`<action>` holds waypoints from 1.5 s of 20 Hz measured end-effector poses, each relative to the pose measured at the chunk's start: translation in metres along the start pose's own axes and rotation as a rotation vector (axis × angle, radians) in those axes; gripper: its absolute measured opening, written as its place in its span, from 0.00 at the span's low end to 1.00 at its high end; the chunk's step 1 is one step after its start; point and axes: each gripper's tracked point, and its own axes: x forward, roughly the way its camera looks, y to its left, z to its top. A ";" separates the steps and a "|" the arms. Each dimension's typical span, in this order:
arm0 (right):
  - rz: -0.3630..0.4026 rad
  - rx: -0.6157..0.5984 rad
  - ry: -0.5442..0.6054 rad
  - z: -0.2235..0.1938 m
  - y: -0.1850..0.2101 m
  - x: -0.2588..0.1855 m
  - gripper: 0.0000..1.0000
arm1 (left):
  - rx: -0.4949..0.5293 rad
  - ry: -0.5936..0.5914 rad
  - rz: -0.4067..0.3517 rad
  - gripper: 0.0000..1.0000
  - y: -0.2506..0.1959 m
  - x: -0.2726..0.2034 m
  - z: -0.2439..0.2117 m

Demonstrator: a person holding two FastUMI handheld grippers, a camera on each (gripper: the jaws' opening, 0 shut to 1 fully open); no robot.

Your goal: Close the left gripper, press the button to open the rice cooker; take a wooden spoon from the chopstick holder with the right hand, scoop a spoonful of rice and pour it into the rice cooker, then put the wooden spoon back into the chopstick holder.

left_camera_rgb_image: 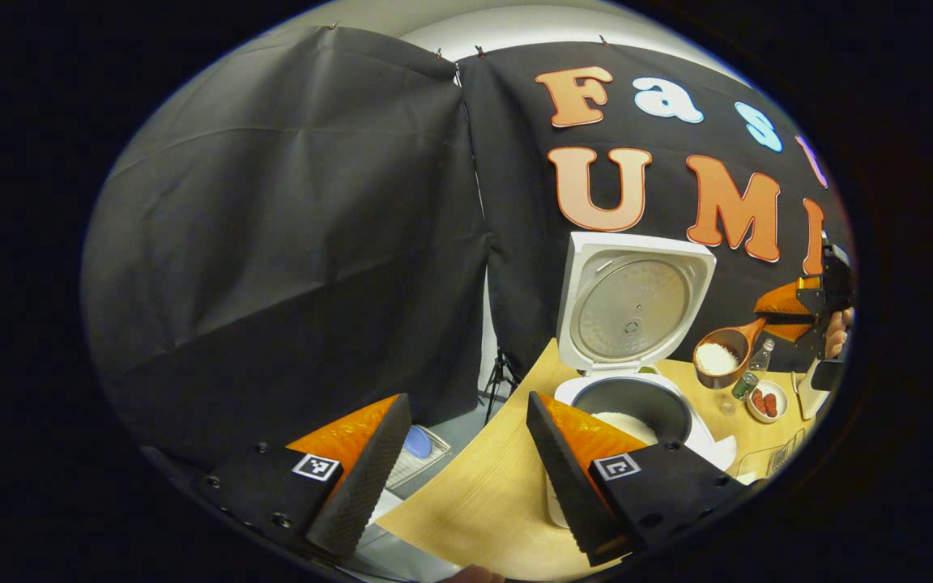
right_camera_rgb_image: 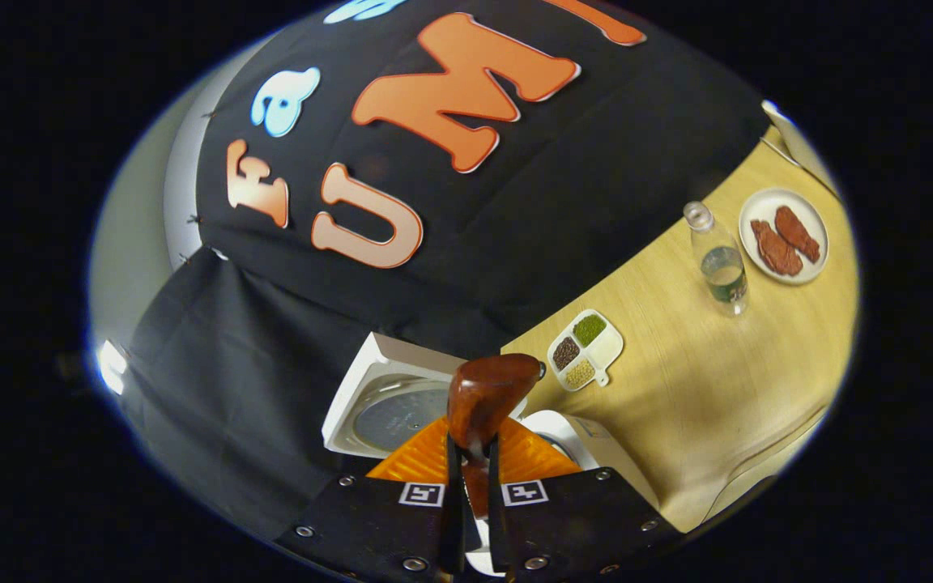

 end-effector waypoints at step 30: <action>0.006 -1.093 -0.201 -0.062 0.113 0.017 0.11 | 0.039 0.028 0.056 0.99 0.050 0.019 -0.030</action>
